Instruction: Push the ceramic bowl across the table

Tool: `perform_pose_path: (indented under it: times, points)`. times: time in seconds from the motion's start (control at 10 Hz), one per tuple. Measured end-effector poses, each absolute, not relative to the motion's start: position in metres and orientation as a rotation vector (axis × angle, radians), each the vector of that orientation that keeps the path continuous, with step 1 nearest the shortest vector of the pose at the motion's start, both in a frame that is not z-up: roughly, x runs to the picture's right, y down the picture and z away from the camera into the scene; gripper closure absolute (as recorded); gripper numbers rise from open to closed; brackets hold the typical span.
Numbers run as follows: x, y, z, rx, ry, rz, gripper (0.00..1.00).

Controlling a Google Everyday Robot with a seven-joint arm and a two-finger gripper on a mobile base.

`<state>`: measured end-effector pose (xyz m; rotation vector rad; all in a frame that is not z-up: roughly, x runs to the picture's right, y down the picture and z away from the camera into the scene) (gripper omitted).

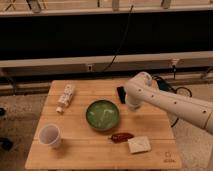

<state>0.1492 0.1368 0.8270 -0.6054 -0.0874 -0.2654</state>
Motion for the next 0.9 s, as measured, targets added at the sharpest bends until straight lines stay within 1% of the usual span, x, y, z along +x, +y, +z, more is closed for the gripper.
perform_pose_path:
  times: [0.9]
  points:
    - [0.092, 0.134, 0.846, -0.649, -0.141, -0.428, 0.98]
